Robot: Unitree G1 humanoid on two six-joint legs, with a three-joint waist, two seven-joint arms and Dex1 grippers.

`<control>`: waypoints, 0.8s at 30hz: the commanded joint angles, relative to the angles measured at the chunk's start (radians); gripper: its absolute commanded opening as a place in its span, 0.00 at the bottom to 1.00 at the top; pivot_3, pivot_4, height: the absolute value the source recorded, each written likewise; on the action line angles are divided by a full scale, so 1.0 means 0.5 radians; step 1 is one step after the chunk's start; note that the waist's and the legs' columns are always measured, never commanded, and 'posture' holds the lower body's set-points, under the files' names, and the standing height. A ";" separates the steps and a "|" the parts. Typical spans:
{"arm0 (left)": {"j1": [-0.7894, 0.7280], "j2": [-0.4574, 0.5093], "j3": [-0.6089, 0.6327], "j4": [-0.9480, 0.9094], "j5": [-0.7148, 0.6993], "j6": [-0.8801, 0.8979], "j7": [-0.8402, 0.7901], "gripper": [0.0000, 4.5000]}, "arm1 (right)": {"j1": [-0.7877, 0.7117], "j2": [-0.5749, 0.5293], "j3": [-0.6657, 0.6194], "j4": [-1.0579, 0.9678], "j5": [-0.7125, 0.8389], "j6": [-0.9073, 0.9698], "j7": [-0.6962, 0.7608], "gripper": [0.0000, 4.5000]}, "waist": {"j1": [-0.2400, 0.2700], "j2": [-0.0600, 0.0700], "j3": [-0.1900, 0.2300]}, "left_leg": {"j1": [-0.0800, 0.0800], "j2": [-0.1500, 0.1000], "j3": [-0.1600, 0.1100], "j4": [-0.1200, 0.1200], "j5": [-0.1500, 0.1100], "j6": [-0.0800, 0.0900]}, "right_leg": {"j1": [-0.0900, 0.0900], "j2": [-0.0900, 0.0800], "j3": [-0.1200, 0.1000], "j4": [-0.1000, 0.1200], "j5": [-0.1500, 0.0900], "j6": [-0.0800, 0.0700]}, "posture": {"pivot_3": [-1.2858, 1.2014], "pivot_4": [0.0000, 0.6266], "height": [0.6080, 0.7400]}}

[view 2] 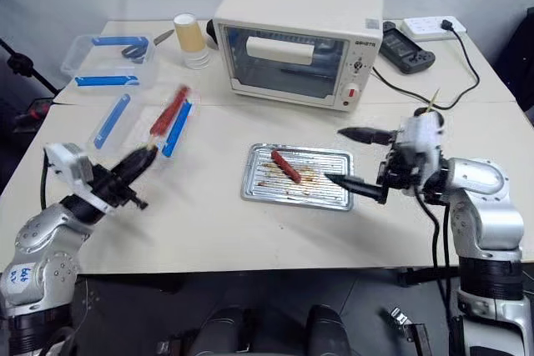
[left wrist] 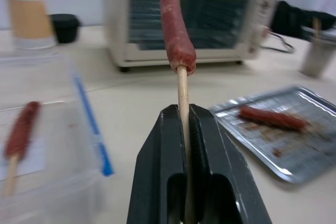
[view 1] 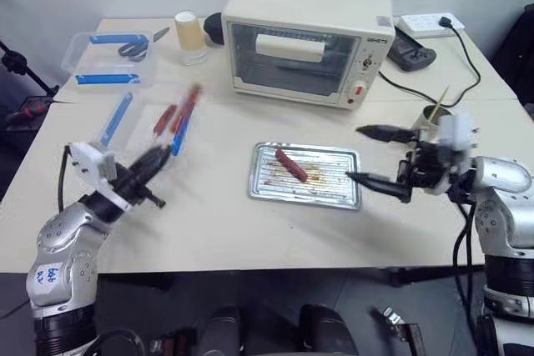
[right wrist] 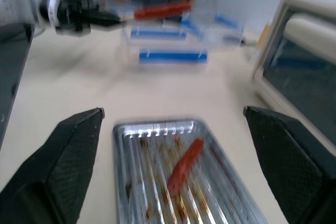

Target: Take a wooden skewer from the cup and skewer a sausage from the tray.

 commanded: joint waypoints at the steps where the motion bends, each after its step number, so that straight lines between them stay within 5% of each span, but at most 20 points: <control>1: -0.088 -0.009 0.137 -0.080 -0.017 0.134 0.375 0.00 | 0.106 0.095 -0.184 -0.278 0.128 -0.058 -0.263 0.99 | 0.007 -0.003 -0.002 | 0.000 0.000 -0.001 0.000 0.000 0.000 | 0.000 0.000 0.000 0.000 0.000 0.000 | 0.52 0.24 1.00; 8: -0.419 0.122 0.007 0.271 0.145 0.317 0.618 0.00 | 0.263 0.217 -0.144 -0.511 0.135 -0.174 -0.464 0.99 | 0.016 -0.006 -0.003 | 0.001 -0.002 0.005 0.000 0.001 0.000 | 0.000 0.000 0.001 0.001 0.000 0.000 | 0.52 0.24 1.00; 17: -0.735 0.266 -0.190 0.797 0.317 0.318 0.523 0.00 | 0.286 0.239 -0.008 -0.589 0.126 -0.215 -0.541 0.99 | 0.004 -0.007 -0.004 | 0.000 -0.001 0.013 -0.004 0.001 -0.001 | -0.004 0.002 0.000 0.001 0.000 0.000 | 0.52 0.24 1.00; 18: -0.741 0.274 -0.192 0.797 0.309 0.308 0.489 0.13 | 0.299 0.236 0.000 -0.599 0.131 -0.213 -0.548 1.00 | 0.005 -0.007 -0.004 | 0.000 -0.001 0.013 -0.004 0.001 -0.001 | -0.004 0.001 0.000 0.002 0.000 0.000 | 0.52 0.24 1.00; 24: -0.602 0.314 -0.094 0.559 0.147 0.226 0.237 0.51 | 0.377 0.210 0.021 -0.641 0.145 -0.208 -0.556 1.00 | 0.004 -0.008 -0.004 | 0.000 -0.001 0.013 -0.003 0.001 -0.001 | -0.004 0.001 0.001 0.001 0.000 0.000 | 0.52 0.24 1.00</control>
